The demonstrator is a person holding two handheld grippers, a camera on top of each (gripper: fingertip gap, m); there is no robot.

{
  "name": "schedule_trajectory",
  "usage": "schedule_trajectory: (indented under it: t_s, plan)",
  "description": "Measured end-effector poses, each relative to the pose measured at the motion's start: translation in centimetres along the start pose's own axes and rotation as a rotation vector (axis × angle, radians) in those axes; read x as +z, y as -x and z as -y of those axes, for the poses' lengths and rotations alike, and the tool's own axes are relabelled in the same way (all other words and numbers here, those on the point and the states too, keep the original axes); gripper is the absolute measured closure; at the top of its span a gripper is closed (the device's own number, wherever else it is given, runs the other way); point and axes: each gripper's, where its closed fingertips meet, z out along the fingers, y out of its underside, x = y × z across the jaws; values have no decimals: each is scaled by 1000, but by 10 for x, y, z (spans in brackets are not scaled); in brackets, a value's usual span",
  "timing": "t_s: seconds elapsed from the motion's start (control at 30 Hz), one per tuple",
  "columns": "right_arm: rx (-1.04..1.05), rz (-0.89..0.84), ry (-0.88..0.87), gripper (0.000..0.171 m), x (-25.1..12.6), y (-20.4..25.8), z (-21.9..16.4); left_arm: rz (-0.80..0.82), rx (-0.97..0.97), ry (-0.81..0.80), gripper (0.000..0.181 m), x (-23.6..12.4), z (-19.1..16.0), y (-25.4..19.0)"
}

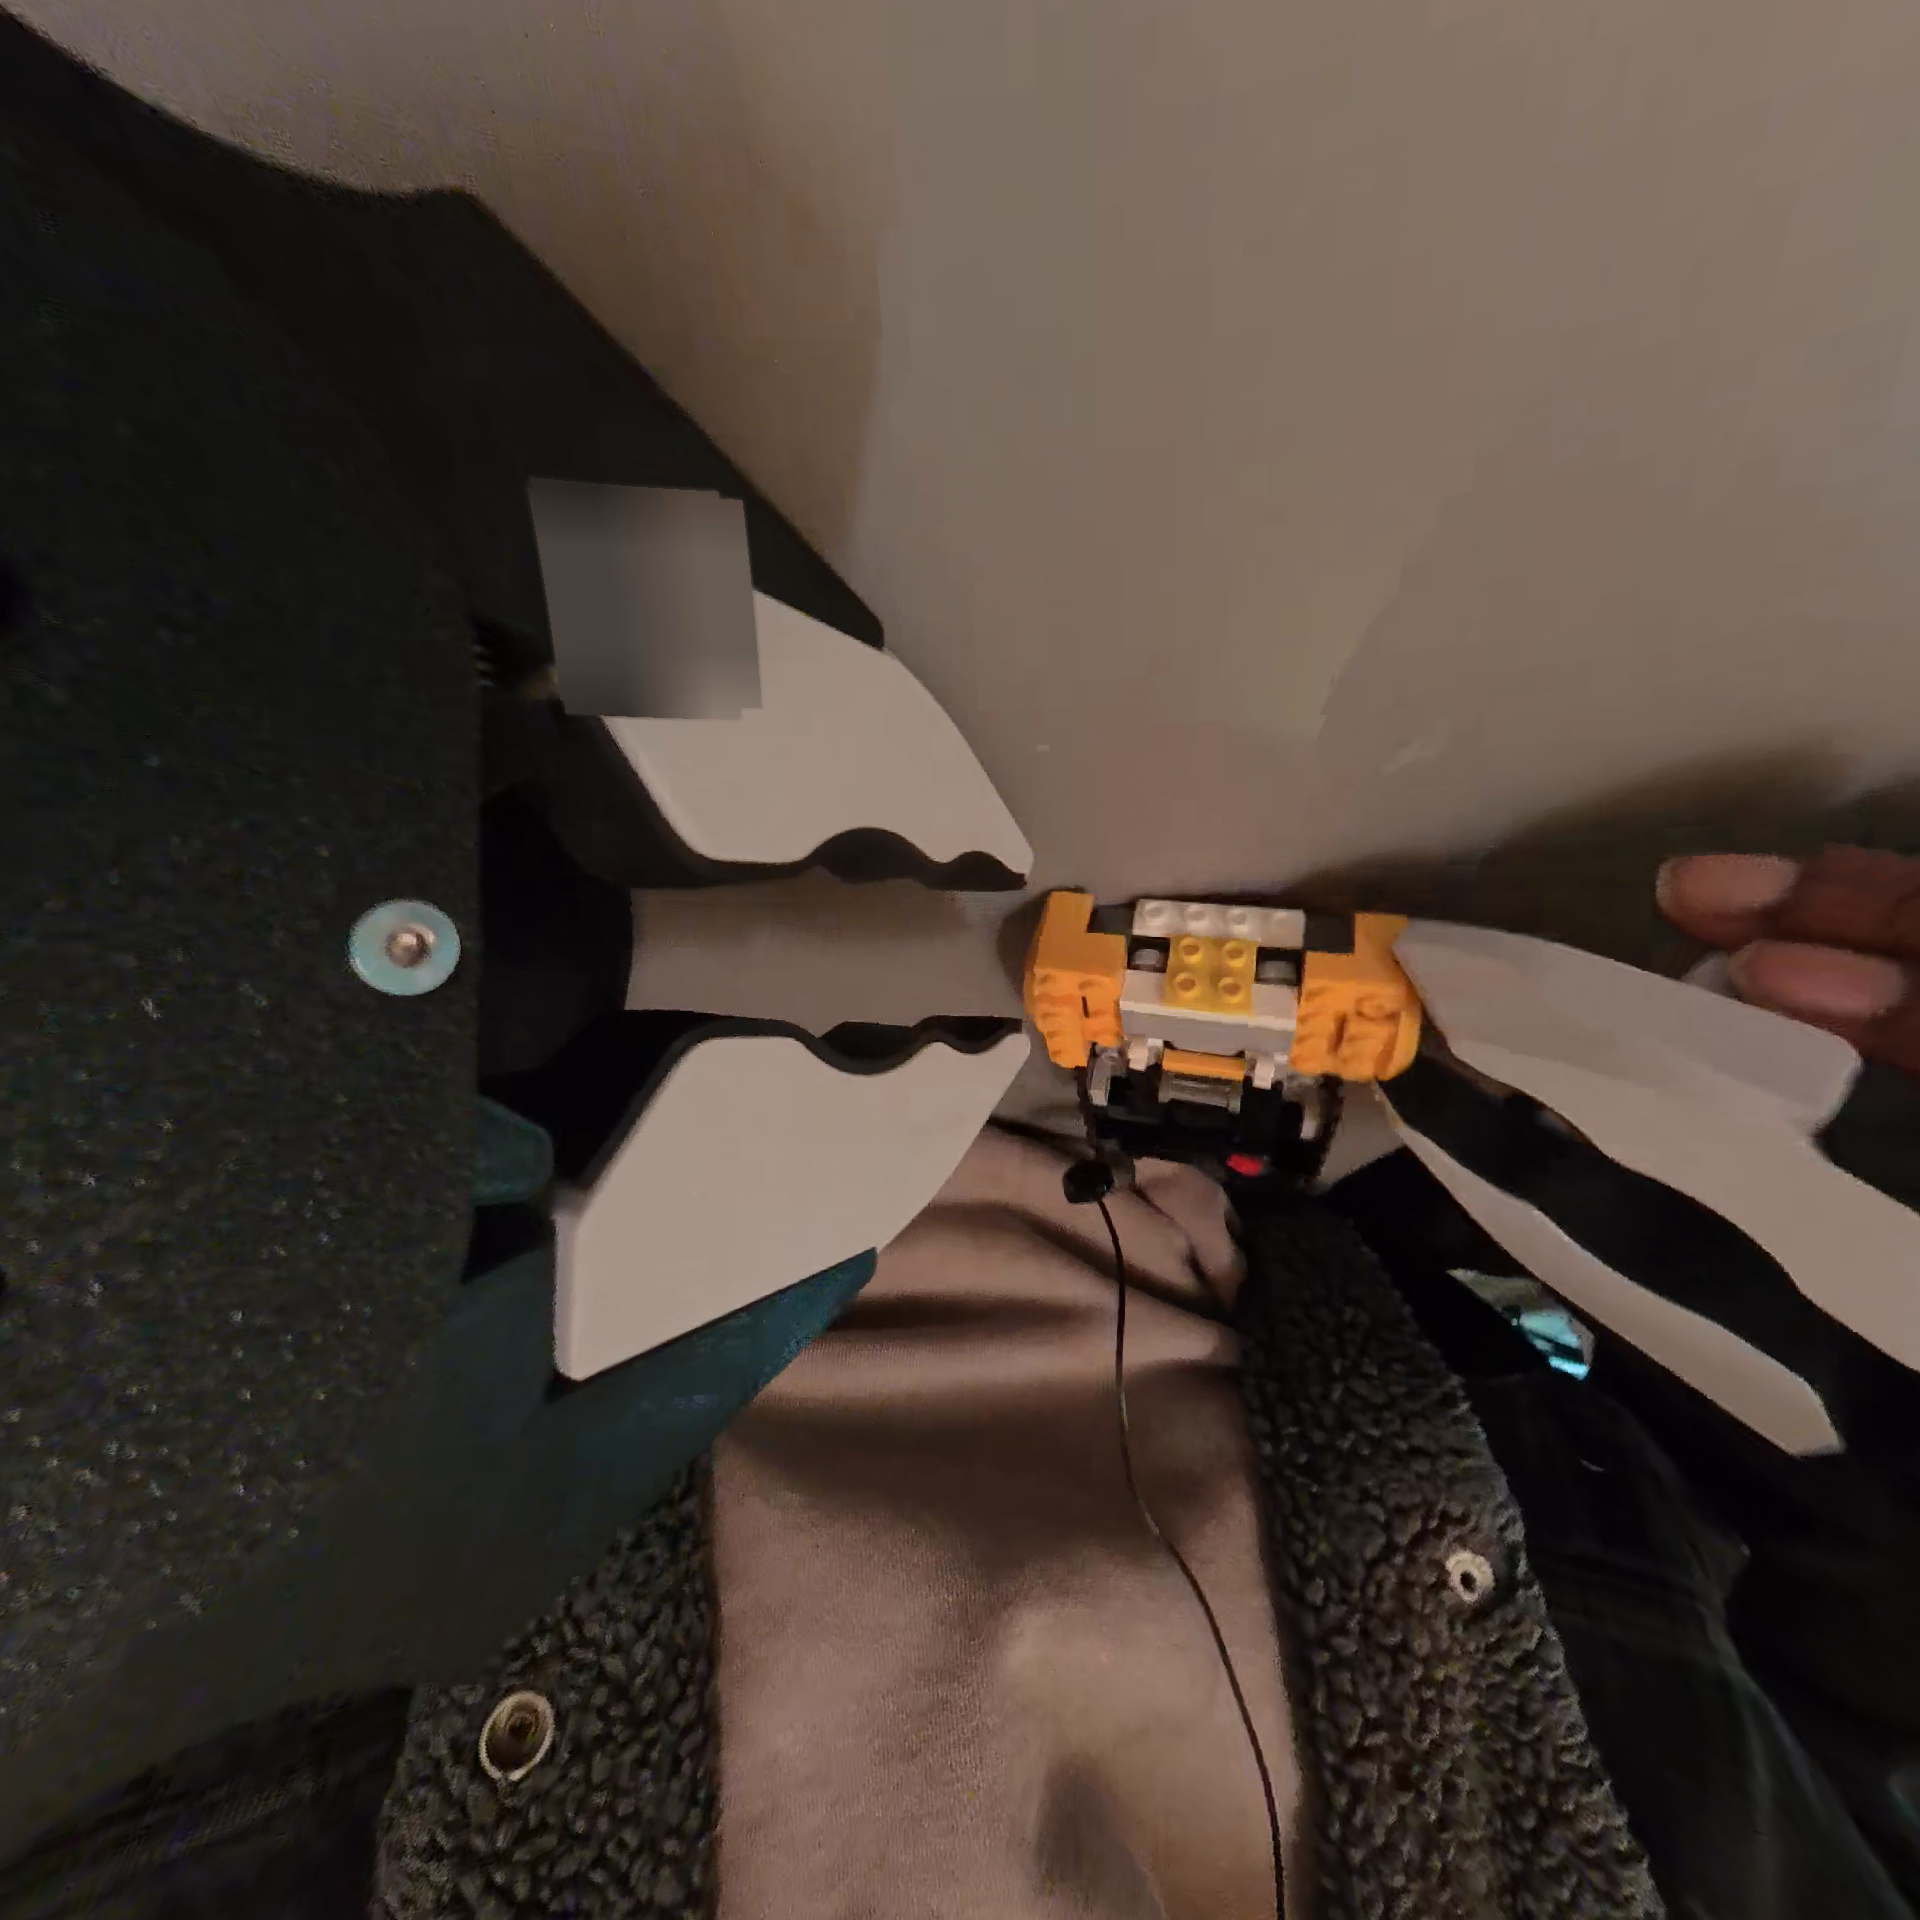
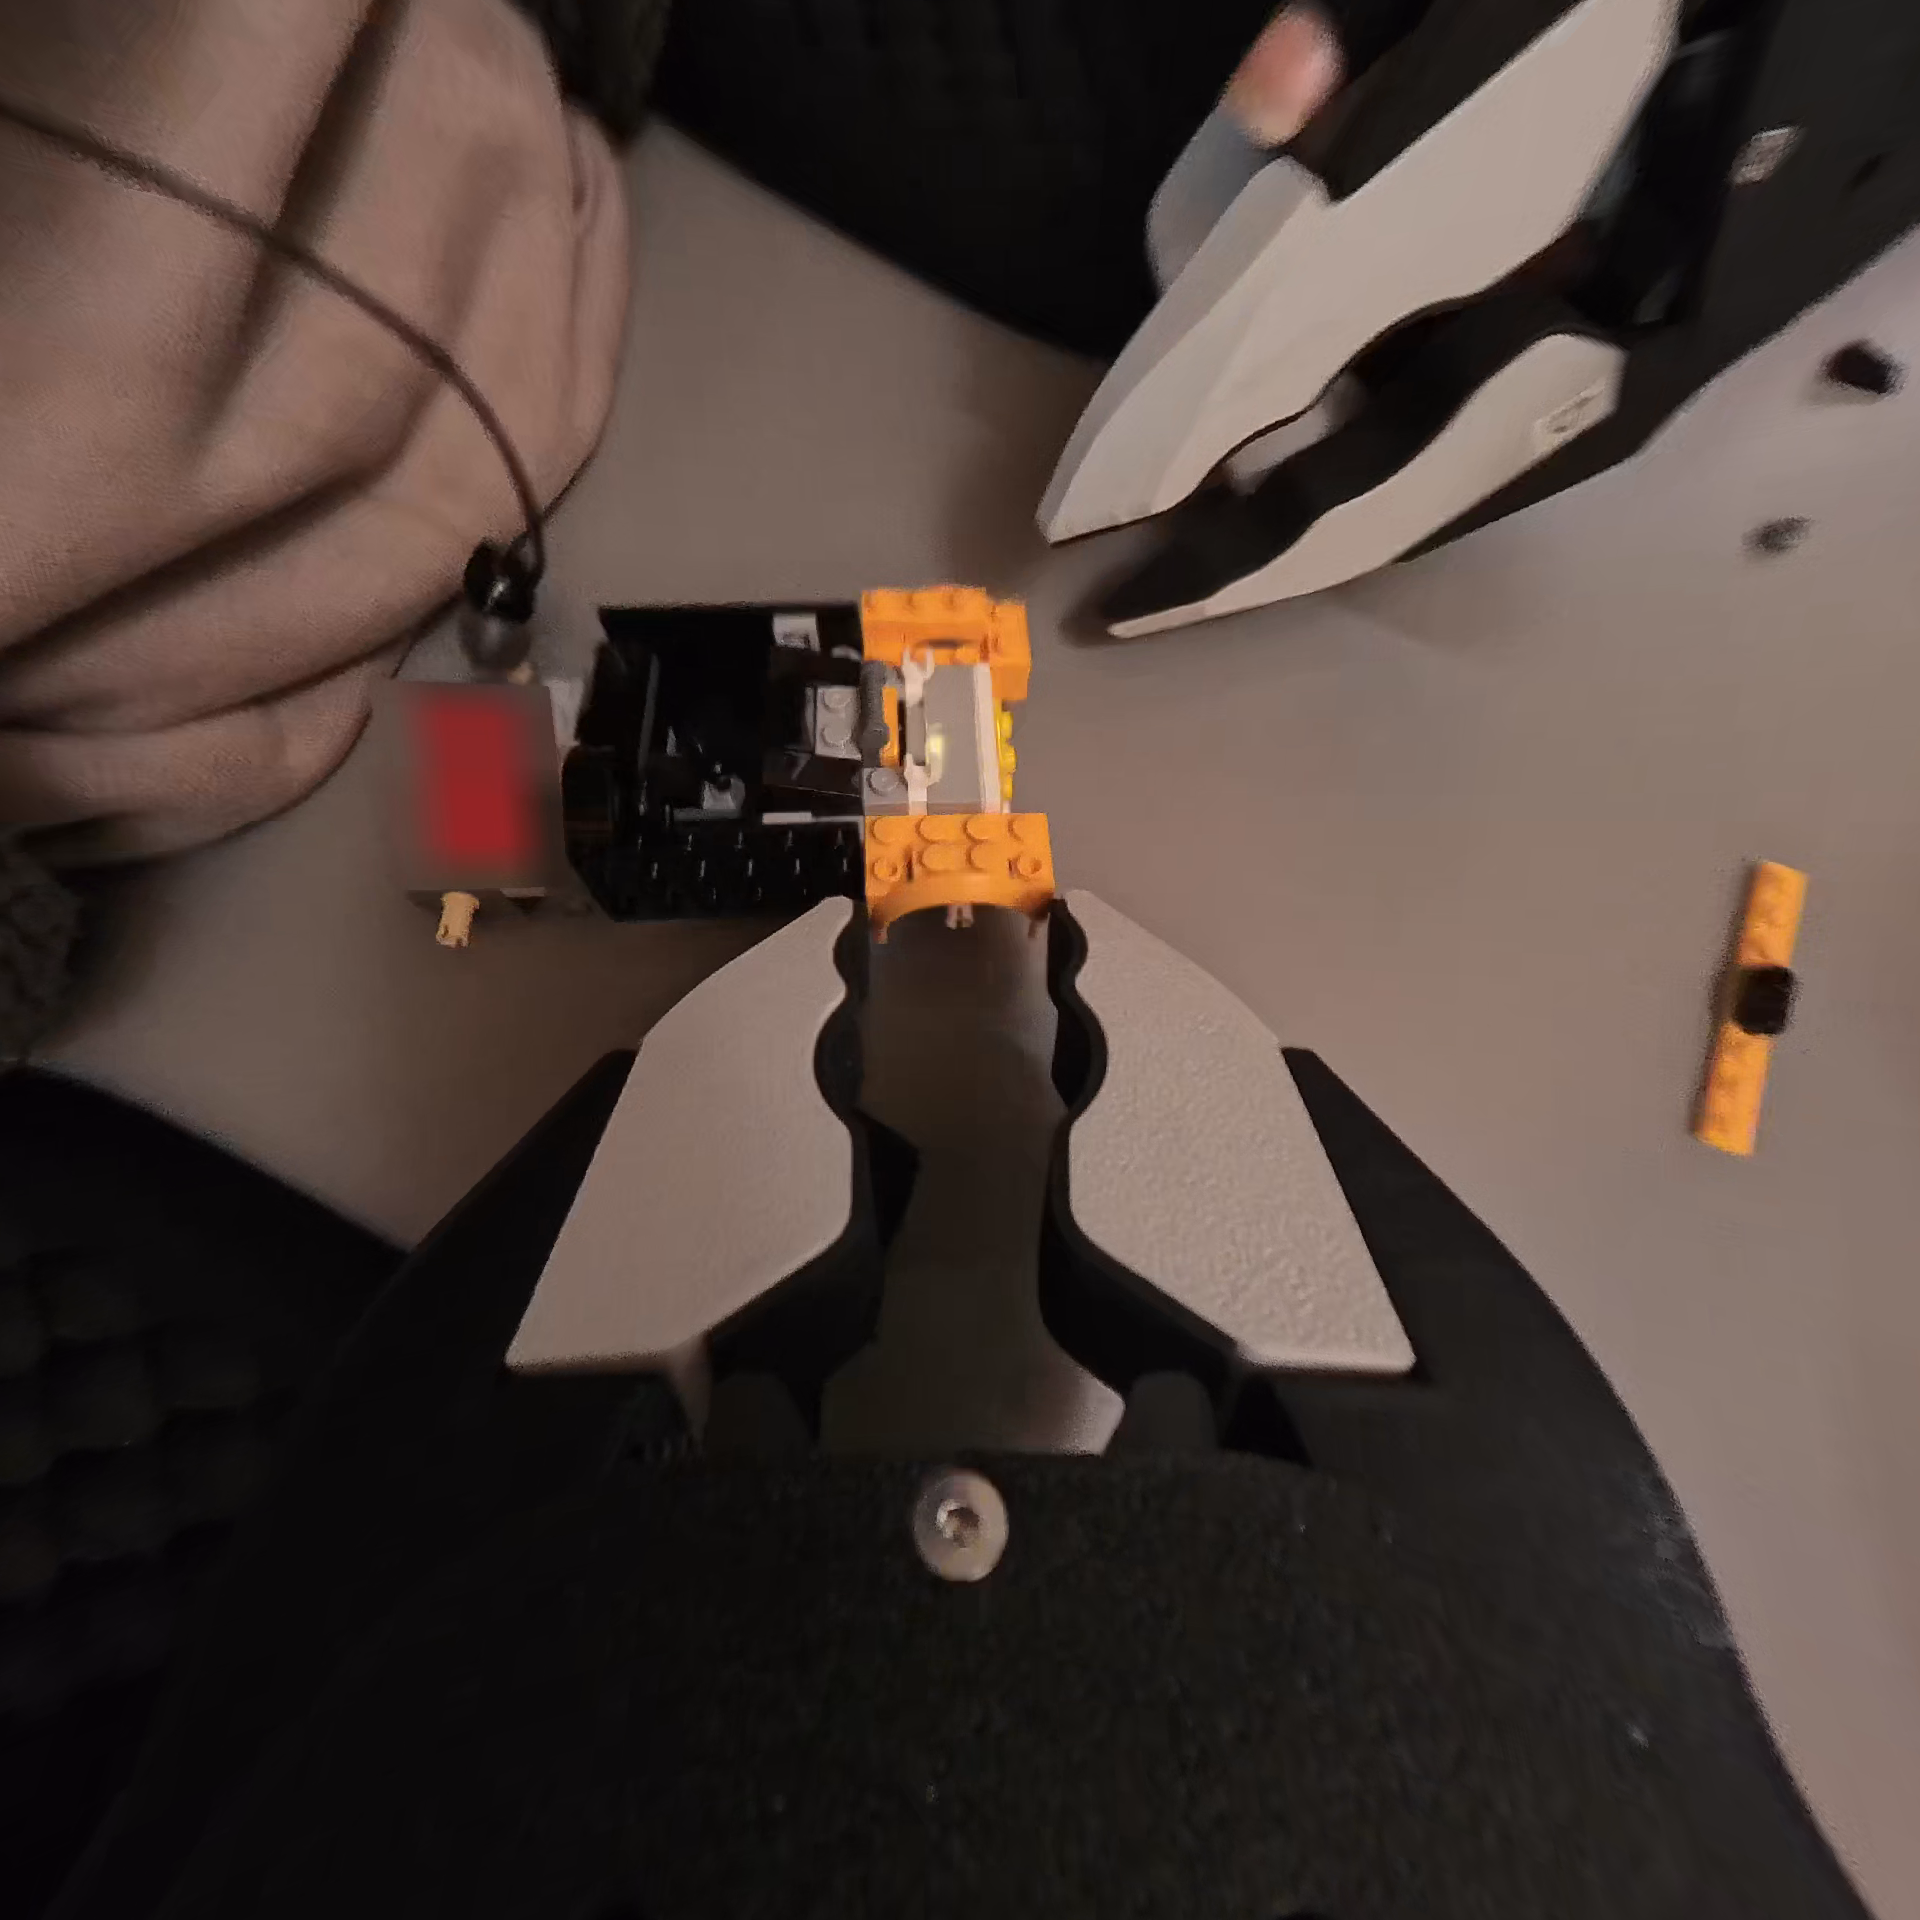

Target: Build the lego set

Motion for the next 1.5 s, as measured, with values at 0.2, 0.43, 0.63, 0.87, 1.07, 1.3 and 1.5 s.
schedule_trajectory:
  t_s: [0.2, 0.43, 0.63, 0.87, 1.07, 1.3, 1.5]
  plan:
    - [147, -85, -134, 146, -32, -38, 8, 121, 111, -177, 161, -20, 24, 11]
    - [220, -290, -20, 146, -34, -114, -6, 245, 199, -305, 158, -25, 23, 18]
    - [245, -218, 192, 145, 3, -156, -22, 310, 320, -259, 142, -9, 17, 15]
    - [173, -13, 233, 164, 17, -139, -7, 285, 369, -306, 146, -15, 25, 14]
    - [-123, 119, 272, 164, -7, -60, 17, 173, 370, -471, 155, -38, 35, 4]
    - [-111, 165, 349, 164, 3, -58, 14, 240, 416, -388, 154, -25, 29, 7]
    - [-105, 217, 399, 164, 11, -58, 12, 262, 450, -358, 150, -20, 26, 8]
